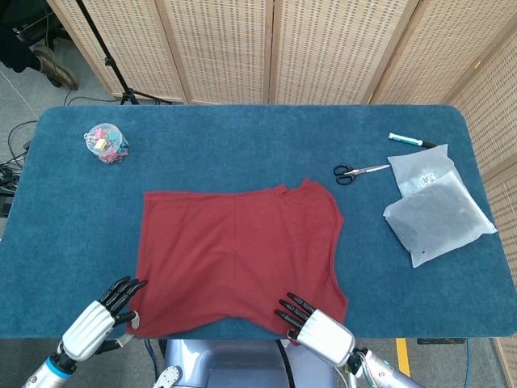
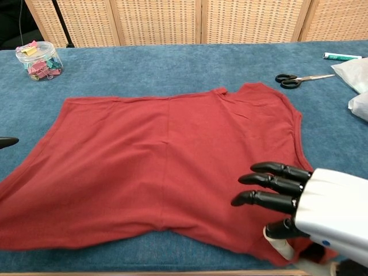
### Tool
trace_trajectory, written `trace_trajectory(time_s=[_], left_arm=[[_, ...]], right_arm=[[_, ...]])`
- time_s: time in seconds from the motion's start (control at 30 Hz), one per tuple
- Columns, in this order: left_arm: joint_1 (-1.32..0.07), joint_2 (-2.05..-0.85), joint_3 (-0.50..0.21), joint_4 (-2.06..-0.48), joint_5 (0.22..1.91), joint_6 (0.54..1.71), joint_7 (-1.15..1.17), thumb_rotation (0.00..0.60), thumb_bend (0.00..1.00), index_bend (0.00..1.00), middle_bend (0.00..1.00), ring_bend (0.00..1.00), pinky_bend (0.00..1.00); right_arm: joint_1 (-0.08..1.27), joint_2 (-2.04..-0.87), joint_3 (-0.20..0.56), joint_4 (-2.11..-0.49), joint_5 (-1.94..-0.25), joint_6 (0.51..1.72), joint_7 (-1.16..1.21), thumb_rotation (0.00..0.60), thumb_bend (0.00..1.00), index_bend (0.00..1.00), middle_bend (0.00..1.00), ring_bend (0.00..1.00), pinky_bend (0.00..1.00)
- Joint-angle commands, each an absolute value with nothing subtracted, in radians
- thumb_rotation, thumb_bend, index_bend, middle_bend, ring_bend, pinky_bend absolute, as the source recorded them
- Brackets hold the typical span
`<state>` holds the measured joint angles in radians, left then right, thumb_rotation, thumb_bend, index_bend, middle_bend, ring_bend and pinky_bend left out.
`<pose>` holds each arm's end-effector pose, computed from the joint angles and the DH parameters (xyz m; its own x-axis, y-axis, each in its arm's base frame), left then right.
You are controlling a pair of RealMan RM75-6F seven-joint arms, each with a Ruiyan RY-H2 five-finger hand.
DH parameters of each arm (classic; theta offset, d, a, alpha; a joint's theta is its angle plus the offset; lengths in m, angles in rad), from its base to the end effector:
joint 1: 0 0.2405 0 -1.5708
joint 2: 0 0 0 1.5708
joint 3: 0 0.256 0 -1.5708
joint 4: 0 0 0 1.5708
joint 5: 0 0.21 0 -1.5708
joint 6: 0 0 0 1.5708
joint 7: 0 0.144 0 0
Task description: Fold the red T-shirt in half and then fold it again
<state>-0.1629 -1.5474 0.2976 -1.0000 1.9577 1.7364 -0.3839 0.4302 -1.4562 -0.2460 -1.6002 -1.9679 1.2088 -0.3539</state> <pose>-0.3008 0.1217 0.0318 0.2204 0.2572 0.9409 0.8202 -0.5709 -0.0361 -0.1826 -0.1468 -0.0170 0.6266 -0.1348 0.7676 -0.5053 -0.8201 0.2684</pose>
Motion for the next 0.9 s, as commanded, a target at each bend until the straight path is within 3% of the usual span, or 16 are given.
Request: trace_trajectory(time_s=[0.03,0.9], left_arm=[[-0.154,-1.542,0.311,-0.992,1.974,1.751,-0.385,0.6,0.7,0.71,0.0,0.0,0.0],[-0.118,-1.532,0.356,-0.947,2.041,1.811,-0.396,0.6,0.69,0.71,0.0,0.0,0.0]], right_arm=[[0.424,-1.449,-0.261,-1.601,-1.987,1.215,-0.352,0.6,0.52,0.63,0.16,0.0,0.04],[0.39,-1.424,-0.326,-1.577,-2.071,1.238,-0.321,0.6,0.52,0.64,0.16,0.0,0.04]])
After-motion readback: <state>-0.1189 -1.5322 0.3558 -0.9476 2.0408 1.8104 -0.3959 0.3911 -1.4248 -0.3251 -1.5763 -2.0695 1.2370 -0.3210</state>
